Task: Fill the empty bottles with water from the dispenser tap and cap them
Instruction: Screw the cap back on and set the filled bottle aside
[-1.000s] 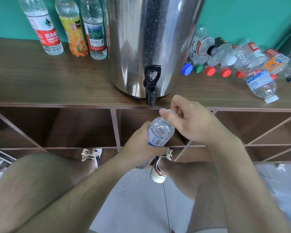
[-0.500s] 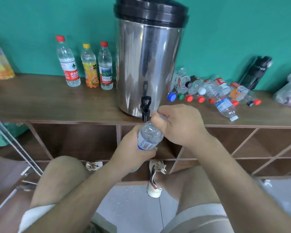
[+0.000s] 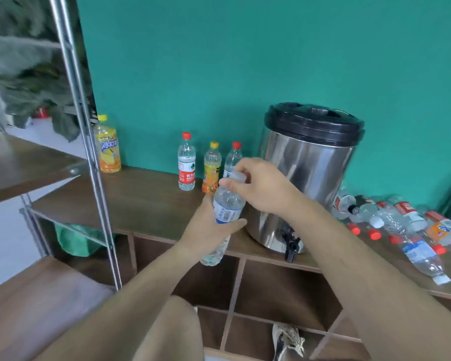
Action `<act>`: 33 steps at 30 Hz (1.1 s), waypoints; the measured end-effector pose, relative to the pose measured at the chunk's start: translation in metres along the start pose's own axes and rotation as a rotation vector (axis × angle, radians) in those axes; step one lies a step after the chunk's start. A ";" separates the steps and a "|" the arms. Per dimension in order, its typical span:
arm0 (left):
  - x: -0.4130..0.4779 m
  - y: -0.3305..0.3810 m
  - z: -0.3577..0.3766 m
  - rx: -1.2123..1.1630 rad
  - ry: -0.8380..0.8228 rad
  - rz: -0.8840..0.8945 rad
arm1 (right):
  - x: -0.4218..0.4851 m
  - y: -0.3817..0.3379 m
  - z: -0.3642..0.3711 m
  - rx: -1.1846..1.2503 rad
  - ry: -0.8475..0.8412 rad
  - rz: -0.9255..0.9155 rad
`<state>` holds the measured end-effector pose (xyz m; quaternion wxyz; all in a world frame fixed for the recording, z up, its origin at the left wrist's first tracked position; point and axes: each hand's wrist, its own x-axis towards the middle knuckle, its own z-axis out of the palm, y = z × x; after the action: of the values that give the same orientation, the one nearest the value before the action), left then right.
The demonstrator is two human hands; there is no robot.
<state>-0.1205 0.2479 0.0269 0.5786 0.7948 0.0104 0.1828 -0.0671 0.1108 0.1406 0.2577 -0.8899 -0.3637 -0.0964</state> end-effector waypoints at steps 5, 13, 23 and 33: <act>0.038 -0.028 -0.043 -0.066 0.058 -0.078 | 0.087 -0.005 0.040 0.039 -0.064 0.019; 0.122 -0.097 -0.071 0.013 0.237 -0.145 | 0.190 0.007 0.114 0.013 -0.036 0.065; 0.202 -0.154 -0.090 0.072 0.311 -0.091 | 0.237 0.041 0.160 0.125 0.008 0.003; 0.185 -0.135 -0.101 0.317 0.350 -0.134 | 0.210 0.025 0.148 0.086 0.095 0.025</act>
<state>0.0480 0.4272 -0.0195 0.4469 0.8293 0.1916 0.2753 0.0985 0.2996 0.0813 0.3138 -0.8770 -0.3437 -0.1196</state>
